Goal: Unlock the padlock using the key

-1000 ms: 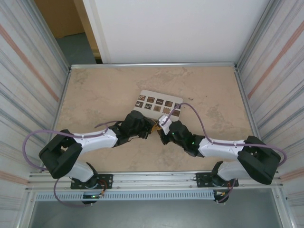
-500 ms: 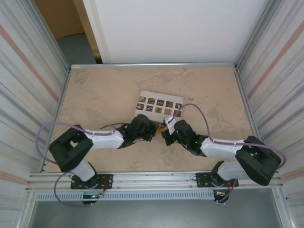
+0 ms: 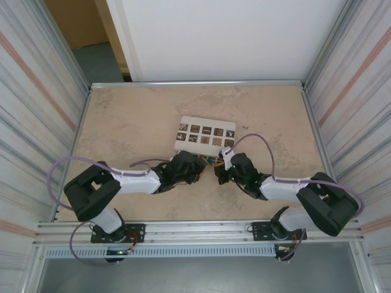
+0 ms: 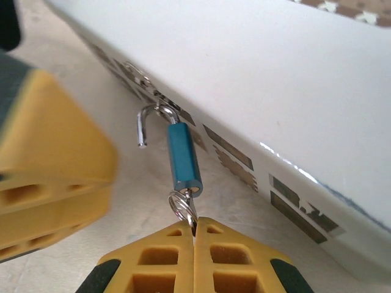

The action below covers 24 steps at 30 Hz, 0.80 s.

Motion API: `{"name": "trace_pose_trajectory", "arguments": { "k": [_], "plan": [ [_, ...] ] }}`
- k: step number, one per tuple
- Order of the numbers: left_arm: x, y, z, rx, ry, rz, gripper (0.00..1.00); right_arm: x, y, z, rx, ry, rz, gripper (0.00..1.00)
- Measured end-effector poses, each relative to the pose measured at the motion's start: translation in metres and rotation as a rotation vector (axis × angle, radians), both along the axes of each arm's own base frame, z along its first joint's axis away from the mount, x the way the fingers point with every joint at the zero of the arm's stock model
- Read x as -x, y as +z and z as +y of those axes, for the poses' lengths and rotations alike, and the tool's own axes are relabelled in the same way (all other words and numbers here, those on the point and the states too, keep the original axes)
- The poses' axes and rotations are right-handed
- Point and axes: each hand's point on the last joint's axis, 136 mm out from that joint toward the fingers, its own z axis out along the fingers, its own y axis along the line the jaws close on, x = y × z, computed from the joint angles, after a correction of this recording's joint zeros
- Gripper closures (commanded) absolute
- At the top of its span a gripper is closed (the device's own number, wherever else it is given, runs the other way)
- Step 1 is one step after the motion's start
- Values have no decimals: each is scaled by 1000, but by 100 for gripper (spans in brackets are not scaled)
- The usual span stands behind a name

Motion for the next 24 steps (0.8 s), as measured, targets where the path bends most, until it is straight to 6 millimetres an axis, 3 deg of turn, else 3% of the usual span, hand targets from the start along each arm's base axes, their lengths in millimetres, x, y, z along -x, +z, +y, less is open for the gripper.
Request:
{"name": "trace_pose_trajectory", "arguments": {
  "k": [7,12,17,20,24],
  "plan": [
    [3,33,29,-111,-10,-112,56,-2,-4,-10,-72,-44,73,100],
    [1,77,54,-235,-23,-258,54,-1,-4,-17,-169,-74,165,100],
    [9,120,64,-330,-56,-421,53,1,-3,-23,-261,-88,265,100],
    [13,131,68,-384,-79,-483,53,4,-3,-24,-292,-91,311,100],
    [13,126,77,-468,-93,-504,53,8,-6,-25,-306,-95,353,100]
  ]
}}
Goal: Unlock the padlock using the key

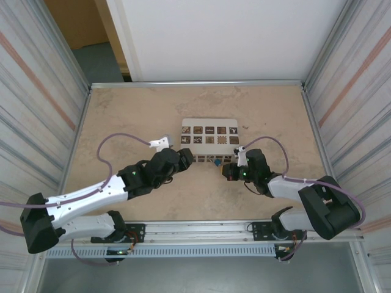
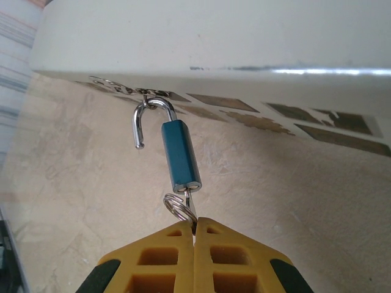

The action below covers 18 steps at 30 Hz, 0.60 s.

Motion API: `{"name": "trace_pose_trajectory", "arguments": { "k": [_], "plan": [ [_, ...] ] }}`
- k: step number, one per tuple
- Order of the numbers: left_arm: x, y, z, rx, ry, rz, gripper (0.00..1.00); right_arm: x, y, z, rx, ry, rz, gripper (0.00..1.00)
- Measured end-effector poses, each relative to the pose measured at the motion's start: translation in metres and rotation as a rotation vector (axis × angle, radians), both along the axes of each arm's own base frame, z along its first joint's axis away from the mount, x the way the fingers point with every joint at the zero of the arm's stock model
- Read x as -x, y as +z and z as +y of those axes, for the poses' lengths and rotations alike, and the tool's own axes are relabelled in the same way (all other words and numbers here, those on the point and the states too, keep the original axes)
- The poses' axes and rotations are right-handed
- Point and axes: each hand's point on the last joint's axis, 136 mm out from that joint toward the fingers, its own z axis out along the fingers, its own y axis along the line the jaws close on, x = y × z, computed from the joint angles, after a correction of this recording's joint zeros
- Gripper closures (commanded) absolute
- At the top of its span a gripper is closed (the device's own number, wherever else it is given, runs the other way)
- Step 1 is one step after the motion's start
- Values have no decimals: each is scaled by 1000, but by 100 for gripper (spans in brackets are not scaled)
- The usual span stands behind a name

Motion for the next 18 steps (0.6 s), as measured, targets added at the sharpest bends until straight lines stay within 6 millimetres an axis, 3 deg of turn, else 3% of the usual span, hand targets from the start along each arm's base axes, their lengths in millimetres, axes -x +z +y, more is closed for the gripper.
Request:
{"name": "trace_pose_trajectory", "arguments": {
  "k": [3,8,11,18],
  "plan": [
    [0,-3,6,-51,2,-10,49,0,0,-1,-5,-2,9,100],
    [0,2,20,-99,14,-46,32,2,-5,-2,2,-2,28,100],
    [-5,4,34,-94,28,-54,31,2,-10,-3,11,-5,42,97],
    [-21,-27,80,-73,95,38,29,1,-10,-4,16,-8,44,80]
  ]
}}
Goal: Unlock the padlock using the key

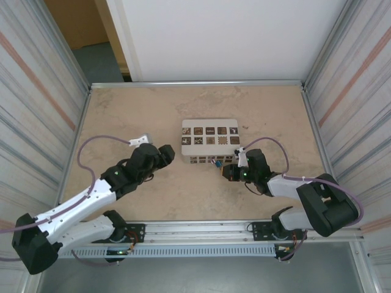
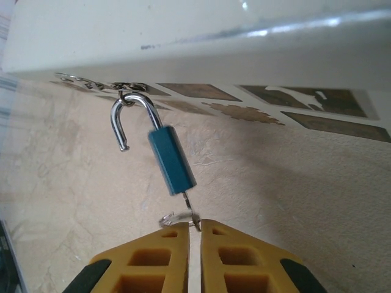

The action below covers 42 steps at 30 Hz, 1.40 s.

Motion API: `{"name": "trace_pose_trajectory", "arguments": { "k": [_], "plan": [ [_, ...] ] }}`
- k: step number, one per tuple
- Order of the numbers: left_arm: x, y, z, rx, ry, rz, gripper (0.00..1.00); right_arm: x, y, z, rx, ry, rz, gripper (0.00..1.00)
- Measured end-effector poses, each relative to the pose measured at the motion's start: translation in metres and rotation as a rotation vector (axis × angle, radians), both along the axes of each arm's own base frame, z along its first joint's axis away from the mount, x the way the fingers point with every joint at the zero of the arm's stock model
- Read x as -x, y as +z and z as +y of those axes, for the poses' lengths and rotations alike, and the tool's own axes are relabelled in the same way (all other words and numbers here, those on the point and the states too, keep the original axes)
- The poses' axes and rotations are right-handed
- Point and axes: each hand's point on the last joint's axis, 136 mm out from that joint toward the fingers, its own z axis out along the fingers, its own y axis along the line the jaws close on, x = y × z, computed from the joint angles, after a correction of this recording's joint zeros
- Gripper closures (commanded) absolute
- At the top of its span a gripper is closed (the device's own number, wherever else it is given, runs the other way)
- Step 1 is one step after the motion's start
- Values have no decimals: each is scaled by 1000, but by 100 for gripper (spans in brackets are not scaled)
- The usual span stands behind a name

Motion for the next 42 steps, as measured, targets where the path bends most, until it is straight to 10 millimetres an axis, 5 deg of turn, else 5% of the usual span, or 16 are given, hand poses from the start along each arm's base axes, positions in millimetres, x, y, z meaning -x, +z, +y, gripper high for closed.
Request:
{"name": "trace_pose_trajectory", "arguments": {
  "k": [8,16,27,34,42],
  "plan": [
    [-2,-1,12,42,-16,21,26,5,-2,-12,42,-26,37,67],
    [-17,-21,16,117,-42,82,21,-7,28,-20,6,-46,-14,35],
    [-50,-53,-20,152,-215,214,20,-21,53,-14,-59,-44,-32,8],
    [-78,-52,-38,161,-286,206,20,-27,48,-14,-61,-52,-18,1],
    [-105,-75,-58,149,-348,260,20,-31,46,-17,-60,-64,-16,1]
  ]
}}
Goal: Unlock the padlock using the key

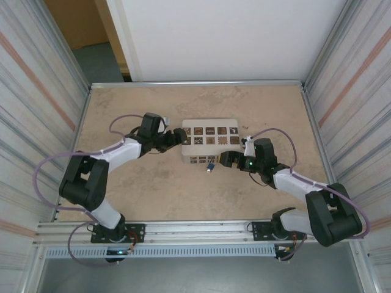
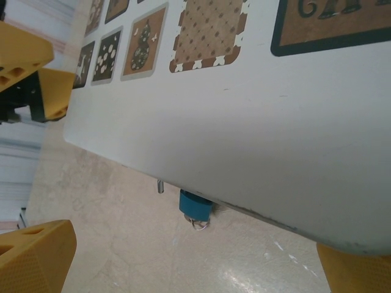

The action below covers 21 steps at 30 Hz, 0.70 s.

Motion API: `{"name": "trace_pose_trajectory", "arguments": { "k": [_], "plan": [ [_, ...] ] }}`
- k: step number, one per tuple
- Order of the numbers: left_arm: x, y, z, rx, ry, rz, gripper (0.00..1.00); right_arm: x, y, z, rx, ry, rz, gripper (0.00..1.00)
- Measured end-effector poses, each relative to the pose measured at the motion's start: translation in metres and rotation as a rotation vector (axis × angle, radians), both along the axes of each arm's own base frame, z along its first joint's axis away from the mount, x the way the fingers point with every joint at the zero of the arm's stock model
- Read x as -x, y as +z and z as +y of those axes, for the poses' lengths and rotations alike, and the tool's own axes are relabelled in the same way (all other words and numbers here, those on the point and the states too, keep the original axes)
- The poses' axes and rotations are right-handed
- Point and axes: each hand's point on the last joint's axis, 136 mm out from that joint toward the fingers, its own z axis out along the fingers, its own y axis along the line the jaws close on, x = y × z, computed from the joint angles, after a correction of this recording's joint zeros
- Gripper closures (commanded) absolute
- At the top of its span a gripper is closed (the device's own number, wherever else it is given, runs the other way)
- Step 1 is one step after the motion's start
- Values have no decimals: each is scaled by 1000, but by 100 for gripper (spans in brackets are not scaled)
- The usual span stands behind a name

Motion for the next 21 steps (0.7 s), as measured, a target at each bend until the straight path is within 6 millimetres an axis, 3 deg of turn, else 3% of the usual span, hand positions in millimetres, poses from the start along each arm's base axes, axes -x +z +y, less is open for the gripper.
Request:
{"name": "trace_pose_trajectory", "arguments": {
  "k": [5,21],
  "plan": [
    [1,-15,-2,-10,-8,40,20,-3,1,1,-2,6,0,1],
    [22,-24,-18,-33,-17,-4,20,-31,2,1,13,43,-21,0]
  ]
}}
